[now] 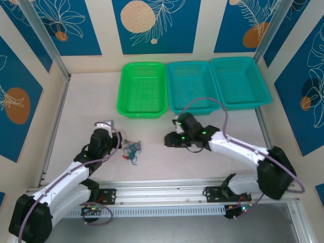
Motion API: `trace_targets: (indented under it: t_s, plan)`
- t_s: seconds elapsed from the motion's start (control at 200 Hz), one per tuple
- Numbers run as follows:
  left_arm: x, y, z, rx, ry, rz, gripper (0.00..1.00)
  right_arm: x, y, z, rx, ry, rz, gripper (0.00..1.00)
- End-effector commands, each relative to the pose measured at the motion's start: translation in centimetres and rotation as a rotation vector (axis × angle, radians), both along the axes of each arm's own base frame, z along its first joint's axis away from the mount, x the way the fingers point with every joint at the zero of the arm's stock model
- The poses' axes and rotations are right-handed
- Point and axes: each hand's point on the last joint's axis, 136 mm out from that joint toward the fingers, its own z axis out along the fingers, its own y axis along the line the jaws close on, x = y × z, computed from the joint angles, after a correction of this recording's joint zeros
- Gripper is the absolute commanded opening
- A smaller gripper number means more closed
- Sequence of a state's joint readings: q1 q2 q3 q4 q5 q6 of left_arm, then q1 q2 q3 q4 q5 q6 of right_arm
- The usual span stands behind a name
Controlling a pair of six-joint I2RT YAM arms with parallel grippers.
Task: Untangle the cables
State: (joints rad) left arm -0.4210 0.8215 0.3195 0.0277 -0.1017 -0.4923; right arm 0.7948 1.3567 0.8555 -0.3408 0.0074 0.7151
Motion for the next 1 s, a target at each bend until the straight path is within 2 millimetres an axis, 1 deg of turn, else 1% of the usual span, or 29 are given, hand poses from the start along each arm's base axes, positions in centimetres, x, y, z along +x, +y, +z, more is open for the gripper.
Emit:
trace_targets:
  t_s: [0.0, 0.04, 0.07, 0.105, 0.165, 0.235, 0.32, 0.38, 0.455, 0.495, 0.54, 0.59, 0.63, 0.67, 0.7, 0.735, 0.8, 0.855, 0.935, 0.99]
  plan:
    - [-0.2, 0.9, -0.1, 0.004, -0.004, 0.042, 0.00, -0.7, 6.1, -0.3, 0.039, 0.035, 0.062, 0.49]
    - [-0.2, 0.9, 0.0, 0.004, -0.008, 0.042, 0.00, -1.0, 8.3, -0.8, 0.044, 0.048, 0.091, 0.50]
    - [-0.2, 0.9, -0.1, 0.004, -0.005, 0.041, 0.00, -1.1, 9.8, -0.9, 0.058, 0.057, 0.115, 0.53]
    - [-0.1, 0.9, 0.0, 0.004, -0.008, 0.040, 0.00, -1.4, 11.5, -1.4, 0.068, 0.079, 0.147, 0.57]
    - [-0.1, 0.8, 0.0, 0.005, -0.009, 0.036, 0.00, -2.0, 13.8, -2.2, 0.084, 0.116, 0.193, 0.66]
    - [-0.1, 0.7, 0.2, 0.005, -0.011, 0.032, 0.00, -2.3, 15.2, -3.4, 0.069, 0.153, 0.196, 0.75]
    - [-0.1, 0.8, 0.2, 0.007, -0.015, 0.033, 0.00, -2.1, 15.3, -5.3, 0.021, 0.179, 0.161, 0.76]
    - [-0.1, 0.9, 0.2, 0.008, -0.017, 0.037, 0.00, -1.5, 14.7, -6.9, -0.024, 0.198, 0.120, 0.72]
    - [-0.1, 0.9, 0.2, 0.010, -0.016, 0.040, 0.00, -1.1, 14.3, -8.0, -0.028, 0.226, 0.089, 0.67]
    - [-0.1, 1.0, 0.2, 0.010, -0.017, 0.042, 0.00, -0.9, 14.1, -8.6, -0.019, 0.248, 0.078, 0.64]
    - [-0.1, 1.0, 0.2, 0.010, -0.018, 0.043, 0.00, -0.8, 13.8, -9.0, -0.010, 0.268, 0.067, 0.57]
    - [0.0, 1.1, 0.3, 0.014, -0.022, 0.047, 0.00, -0.4, 13.1, -9.6, -0.022, 0.284, 0.030, 0.43]
    - [0.0, 1.3, 0.4, 0.023, -0.023, 0.055, 0.00, -0.1, 12.4, -10.0, -0.032, 0.294, -0.008, 0.29]
    - [0.0, 1.6, 0.6, 0.034, -0.025, 0.072, 0.00, 0.2, 11.5, -10.2, -0.034, 0.299, -0.047, 0.18]
    - [0.0, 2.1, 0.6, 0.043, -0.022, 0.094, 0.00, 0.3, 10.8, -10.3, -0.027, 0.303, -0.074, 0.08]
    - [0.0, 2.7, 0.7, 0.048, -0.020, 0.127, 0.00, 0.4, 10.3, -10.1, -0.004, 0.303, -0.094, 0.00]
    - [0.0, 3.5, 0.6, 0.046, -0.015, 0.174, 0.00, 0.3, 8.7, -9.9, 0.015, 0.303, -0.123, 0.00]
    - [0.0, 4.0, 0.4, 0.037, -0.006, 0.204, 0.00, 0.2, 7.0, -9.6, -0.002, 0.294, -0.142, 0.00]
    - [0.2, 4.7, 0.2, 0.035, 0.007, 0.234, 0.00, 0.1, 3.4, -9.5, -0.059, 0.277, -0.189, 0.00]
    - [0.2, 5.3, 0.2, 0.043, 0.017, 0.253, 0.00, 0.0, 0.3, -9.7, -0.111, 0.278, -0.239, 0.00]
